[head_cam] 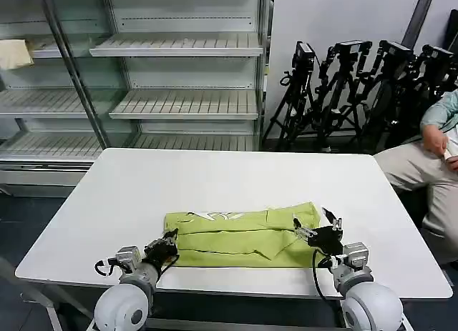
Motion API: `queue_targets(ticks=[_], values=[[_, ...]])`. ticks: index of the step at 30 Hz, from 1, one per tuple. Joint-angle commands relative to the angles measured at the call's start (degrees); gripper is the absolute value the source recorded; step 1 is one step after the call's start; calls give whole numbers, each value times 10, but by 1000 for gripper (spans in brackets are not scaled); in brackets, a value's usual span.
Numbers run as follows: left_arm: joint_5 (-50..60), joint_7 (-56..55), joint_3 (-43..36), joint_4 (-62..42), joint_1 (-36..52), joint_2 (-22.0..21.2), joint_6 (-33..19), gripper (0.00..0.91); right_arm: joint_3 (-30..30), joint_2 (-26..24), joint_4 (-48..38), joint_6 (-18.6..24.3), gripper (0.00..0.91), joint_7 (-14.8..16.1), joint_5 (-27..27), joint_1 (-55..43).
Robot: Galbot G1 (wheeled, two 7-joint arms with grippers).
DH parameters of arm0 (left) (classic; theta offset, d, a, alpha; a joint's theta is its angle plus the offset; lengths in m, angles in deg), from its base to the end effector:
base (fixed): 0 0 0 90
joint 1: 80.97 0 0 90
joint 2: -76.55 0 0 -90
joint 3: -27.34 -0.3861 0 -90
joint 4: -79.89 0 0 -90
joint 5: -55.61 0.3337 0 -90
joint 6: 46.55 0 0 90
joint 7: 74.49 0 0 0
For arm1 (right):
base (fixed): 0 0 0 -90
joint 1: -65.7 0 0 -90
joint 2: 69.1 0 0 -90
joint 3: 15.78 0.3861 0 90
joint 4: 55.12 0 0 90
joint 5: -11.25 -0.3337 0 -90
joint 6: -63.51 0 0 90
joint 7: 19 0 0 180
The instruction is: Fold and organize the clothes.
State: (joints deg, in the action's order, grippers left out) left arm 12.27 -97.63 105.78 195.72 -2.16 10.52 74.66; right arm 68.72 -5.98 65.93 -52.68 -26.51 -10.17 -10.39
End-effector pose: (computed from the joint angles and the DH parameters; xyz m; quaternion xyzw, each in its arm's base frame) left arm 0.2412 0.0428 -0.2969 -0.0418 -0.9629 0.0993 0.2474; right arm 0.2274 -0.0723 -0.2657 0.0826 -0.9883 0.0567 0.1149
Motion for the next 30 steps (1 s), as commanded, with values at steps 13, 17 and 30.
queue_targets(ticks=[13,17,30], values=[[95,186,294,-37,-55,175,18,0,13,-3,10,6,907,-4,1,2],[105,190,289,-34,-50,193,18,0,15,-5,10,12,907,-1,0,3],[165,151,75,97,1,111,19,0,28,-7,14,14,907,-2,1,14]])
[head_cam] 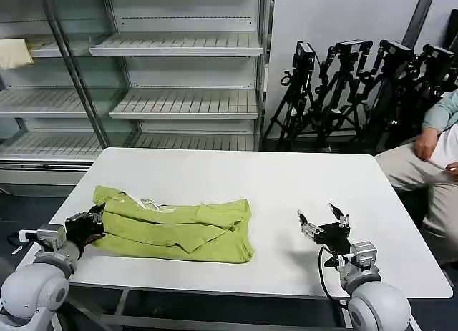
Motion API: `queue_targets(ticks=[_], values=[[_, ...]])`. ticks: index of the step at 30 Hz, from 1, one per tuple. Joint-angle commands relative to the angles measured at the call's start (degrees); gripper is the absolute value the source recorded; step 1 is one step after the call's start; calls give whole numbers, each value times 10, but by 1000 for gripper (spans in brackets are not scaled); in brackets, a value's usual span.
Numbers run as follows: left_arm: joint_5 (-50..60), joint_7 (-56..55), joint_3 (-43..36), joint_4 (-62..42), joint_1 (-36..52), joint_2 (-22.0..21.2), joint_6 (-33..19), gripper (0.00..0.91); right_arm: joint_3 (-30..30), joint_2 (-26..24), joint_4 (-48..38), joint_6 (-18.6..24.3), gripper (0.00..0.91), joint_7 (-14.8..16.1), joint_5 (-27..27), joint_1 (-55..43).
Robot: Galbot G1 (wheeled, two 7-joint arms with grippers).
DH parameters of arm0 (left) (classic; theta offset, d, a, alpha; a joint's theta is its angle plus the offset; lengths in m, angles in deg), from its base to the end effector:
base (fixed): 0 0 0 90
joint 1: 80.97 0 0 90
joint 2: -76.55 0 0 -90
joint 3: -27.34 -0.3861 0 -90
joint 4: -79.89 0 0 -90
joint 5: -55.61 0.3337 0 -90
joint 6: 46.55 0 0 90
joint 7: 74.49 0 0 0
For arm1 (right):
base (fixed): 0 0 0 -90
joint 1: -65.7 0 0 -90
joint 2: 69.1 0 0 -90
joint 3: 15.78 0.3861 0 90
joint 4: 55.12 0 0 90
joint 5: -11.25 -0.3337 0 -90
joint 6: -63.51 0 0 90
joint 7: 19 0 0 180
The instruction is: Fold and organize the clothes.
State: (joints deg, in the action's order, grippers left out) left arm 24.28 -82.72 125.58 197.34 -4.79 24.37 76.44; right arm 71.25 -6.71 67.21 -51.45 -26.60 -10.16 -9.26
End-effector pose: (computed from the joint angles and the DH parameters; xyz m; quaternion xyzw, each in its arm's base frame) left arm 0.2470 0.1760 -0.2229 0.0067 -0.9821 -0.0955 0.1623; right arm 0.2224 -0.0833 -0.2573 0.0682 -0.9911 0.0630 0.0958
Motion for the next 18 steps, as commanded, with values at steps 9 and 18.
queue_targets(ticks=[9,18], values=[[58,-4,-249,96,55,-75,1,10,13,17,14,-2,907,-2,15,10],[53,-8,-311,31,102,-99,1,10,27,25,30,0,907,-1,15,18]])
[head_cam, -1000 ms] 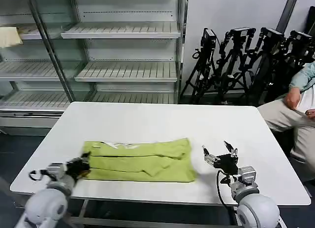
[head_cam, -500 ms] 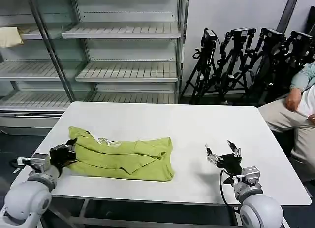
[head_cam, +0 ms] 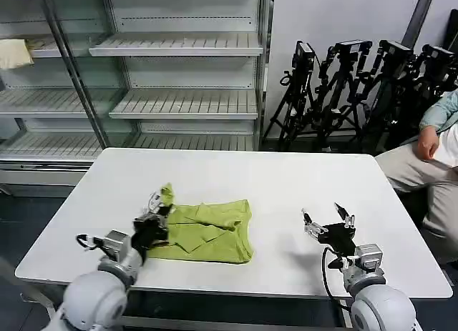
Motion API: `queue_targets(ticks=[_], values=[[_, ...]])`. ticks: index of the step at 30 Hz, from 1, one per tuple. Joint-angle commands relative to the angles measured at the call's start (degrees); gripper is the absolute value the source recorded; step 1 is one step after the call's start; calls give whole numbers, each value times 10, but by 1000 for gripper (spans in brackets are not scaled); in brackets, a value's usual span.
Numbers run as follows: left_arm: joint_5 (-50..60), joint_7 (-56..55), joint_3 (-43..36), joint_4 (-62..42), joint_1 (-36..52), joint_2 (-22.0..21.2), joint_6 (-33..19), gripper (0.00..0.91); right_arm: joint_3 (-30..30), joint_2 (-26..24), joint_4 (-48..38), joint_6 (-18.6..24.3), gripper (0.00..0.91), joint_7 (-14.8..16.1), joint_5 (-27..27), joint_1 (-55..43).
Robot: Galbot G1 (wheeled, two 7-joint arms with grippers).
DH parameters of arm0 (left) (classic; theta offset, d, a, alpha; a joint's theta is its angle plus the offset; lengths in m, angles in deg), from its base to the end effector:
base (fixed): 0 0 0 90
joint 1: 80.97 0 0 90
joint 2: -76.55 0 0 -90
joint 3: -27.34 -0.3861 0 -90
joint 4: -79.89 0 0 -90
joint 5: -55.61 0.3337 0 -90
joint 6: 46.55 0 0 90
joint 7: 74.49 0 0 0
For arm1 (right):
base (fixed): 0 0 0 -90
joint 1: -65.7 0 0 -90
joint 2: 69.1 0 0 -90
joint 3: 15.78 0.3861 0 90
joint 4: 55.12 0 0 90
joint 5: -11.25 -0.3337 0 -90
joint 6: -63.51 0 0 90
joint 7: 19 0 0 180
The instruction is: Fold and organize the clothes.
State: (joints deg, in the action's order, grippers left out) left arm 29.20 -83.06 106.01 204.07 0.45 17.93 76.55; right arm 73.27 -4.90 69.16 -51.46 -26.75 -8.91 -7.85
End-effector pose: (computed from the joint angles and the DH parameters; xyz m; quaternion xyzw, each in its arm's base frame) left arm 0.2381 0.0571 -0.2360 -0.1436 -0.9776 -0.0700 0.1370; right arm 0.2133 -0.0821 -0.2511 0.0517 -0.9935 0.0593 0.0829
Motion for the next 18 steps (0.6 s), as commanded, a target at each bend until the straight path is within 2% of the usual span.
queue_targets(ticks=[1,8,18], values=[[-2,-6,-118,-37,53,-35,0,10,6,7,13,0,907,0,2,6],[-32,-21,-152,-47,107,-41,1,10,6,15,14,-1,907,0,7,8],[-26,-32,-191,-79,132,-58,1,10,25,11,17,-1,907,2,5,9]])
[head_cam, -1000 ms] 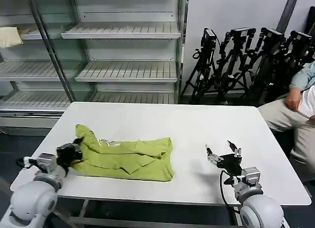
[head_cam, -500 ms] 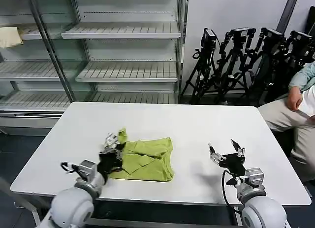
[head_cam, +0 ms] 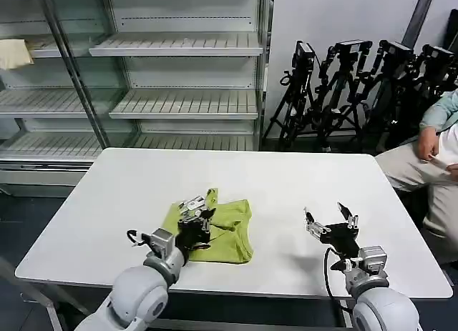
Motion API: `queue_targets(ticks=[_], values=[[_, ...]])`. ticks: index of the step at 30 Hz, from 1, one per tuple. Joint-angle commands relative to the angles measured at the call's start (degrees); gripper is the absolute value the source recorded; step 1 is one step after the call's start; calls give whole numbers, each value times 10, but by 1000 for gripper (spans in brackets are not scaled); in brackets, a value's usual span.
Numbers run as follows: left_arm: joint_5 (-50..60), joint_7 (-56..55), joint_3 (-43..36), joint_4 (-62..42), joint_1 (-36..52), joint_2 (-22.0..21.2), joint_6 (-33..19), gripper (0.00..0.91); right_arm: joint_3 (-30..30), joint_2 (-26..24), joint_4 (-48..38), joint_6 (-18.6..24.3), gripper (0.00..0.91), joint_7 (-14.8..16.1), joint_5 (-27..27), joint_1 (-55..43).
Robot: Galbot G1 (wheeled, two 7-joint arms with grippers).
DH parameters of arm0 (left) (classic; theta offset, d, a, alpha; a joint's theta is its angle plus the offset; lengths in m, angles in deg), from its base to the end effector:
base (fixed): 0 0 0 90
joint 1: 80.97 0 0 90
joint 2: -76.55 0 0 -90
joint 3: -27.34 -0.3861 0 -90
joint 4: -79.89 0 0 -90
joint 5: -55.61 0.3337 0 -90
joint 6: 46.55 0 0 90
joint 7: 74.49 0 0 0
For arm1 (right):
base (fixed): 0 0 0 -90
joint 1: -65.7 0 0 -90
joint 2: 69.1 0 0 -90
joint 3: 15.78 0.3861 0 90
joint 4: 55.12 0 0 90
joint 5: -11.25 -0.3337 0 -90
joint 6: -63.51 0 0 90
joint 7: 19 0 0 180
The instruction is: Fold and organize the clothes.
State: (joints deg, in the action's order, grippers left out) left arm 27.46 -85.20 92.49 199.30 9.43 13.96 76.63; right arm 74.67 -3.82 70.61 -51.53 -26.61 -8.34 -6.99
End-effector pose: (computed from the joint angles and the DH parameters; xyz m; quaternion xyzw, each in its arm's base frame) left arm 0.2655 -0.0061 -0.2517 -0.2153 -0.9647 -0.0422 0.1458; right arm 0.2072 -0.0819 -0.2456 0.0431 -0.9948 0.0563 0.0736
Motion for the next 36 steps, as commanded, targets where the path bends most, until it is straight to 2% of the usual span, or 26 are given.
queue_targets(ticks=[1,8,9,11,16,21,25,29,36], values=[[-10,-12,-56,-34,44,-19,0,10,13,-1,2,0,907,1,-2,1],[-29,-24,-57,-41,54,-30,0,10,14,0,3,1,907,1,-2,3],[-31,-26,-57,-42,55,-30,0,40,14,-1,3,1,907,1,-2,3],[-34,-30,-58,-41,54,-31,0,907,14,-1,3,1,907,1,-2,3],[-64,-28,-53,-31,61,-48,-2,907,14,-4,-2,2,907,1,-3,0],[-101,-32,-17,12,72,-71,-35,907,15,-3,-4,3,907,3,-4,2],[-77,-30,24,14,60,-39,-44,907,19,-6,-7,8,907,5,-6,4],[-39,-61,59,-12,-2,-4,-9,907,29,-22,-19,19,907,7,-26,1],[-33,-101,108,-27,-79,-22,-1,907,25,-25,-25,24,907,7,-33,-7]])
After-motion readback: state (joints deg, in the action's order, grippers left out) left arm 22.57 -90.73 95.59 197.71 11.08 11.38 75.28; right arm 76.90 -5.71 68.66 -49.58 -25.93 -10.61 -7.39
